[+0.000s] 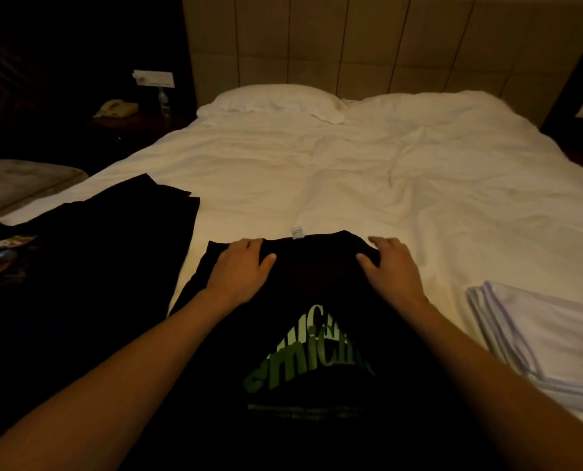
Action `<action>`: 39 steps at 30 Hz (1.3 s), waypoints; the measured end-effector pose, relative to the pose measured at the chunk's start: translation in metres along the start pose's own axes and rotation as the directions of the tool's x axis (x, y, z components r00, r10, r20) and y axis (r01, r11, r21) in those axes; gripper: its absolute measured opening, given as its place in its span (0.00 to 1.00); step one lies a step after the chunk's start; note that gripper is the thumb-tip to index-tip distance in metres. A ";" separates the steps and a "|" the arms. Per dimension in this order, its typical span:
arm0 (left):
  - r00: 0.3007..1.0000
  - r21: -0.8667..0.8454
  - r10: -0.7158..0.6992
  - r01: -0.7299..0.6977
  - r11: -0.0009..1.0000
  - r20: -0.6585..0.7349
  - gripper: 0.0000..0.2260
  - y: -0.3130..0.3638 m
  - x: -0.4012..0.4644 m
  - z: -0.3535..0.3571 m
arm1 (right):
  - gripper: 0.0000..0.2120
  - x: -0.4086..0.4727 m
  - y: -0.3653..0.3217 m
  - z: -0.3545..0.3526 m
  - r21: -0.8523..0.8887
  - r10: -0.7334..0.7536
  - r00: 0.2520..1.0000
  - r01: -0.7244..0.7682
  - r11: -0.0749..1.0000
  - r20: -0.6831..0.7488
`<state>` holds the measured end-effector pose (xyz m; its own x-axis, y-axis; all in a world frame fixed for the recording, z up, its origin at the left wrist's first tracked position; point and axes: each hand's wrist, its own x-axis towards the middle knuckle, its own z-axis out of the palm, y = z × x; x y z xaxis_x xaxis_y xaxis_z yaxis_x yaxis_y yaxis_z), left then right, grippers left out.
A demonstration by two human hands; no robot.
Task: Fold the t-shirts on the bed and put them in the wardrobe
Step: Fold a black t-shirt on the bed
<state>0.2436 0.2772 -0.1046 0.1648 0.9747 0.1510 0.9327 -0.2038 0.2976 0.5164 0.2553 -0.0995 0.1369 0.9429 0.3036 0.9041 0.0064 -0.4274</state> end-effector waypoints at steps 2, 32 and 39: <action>1.000 -0.008 -0.007 0.007 1.000 -0.010 0.26 -0.006 0.025 0.004 | 0.28 0.028 0.012 0.008 -0.039 0.023 0.999 -0.021 0.999 0.045; 0.785 0.038 0.177 -0.192 0.981 -0.594 0.17 -0.014 -0.071 -0.045 | 0.33 -0.053 0.013 -0.055 -0.105 -0.180 0.943 0.156 0.982 -0.278; 0.795 0.078 0.290 -0.295 0.952 -0.533 0.19 -0.017 -0.176 -0.030 | 0.38 -0.147 0.033 -0.059 -0.122 -0.205 0.967 0.187 0.975 -0.153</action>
<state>0.1894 0.1058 -0.1077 0.2308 0.6668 0.7086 0.8645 -0.4747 0.1652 0.5497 0.0975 -0.1074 0.0088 0.8595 0.5111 0.9562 0.1423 -0.2557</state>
